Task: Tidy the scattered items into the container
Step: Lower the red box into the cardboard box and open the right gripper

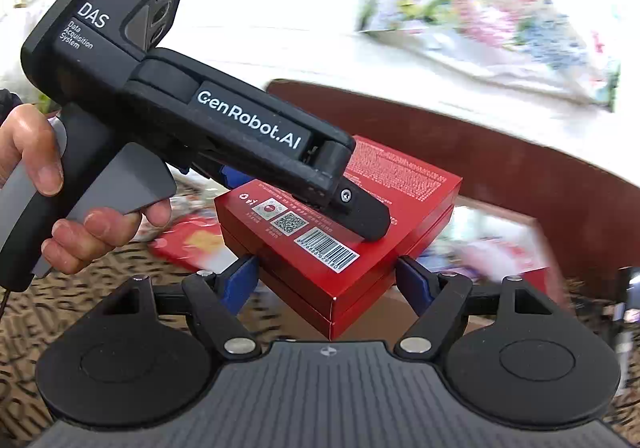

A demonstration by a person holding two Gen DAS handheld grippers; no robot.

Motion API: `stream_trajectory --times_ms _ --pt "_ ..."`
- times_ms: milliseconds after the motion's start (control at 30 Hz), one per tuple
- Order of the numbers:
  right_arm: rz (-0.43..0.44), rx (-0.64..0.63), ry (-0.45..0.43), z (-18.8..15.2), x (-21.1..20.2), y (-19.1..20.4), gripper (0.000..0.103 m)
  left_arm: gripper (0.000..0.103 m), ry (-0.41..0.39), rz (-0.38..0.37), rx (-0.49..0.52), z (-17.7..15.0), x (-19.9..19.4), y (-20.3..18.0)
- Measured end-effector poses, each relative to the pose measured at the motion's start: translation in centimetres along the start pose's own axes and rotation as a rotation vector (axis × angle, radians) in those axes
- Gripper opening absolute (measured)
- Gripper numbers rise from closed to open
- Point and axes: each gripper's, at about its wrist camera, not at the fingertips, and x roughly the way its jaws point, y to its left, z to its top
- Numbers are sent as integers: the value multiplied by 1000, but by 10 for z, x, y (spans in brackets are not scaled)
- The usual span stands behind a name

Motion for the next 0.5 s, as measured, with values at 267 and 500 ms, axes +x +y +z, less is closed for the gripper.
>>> stream_trajectory --times_ms 267,500 --pt "-47 16 43 0 34 -67 79 96 14 5 7 33 78 -19" --pt "-87 53 106 -20 67 -102 79 97 106 9 -4 28 111 4"
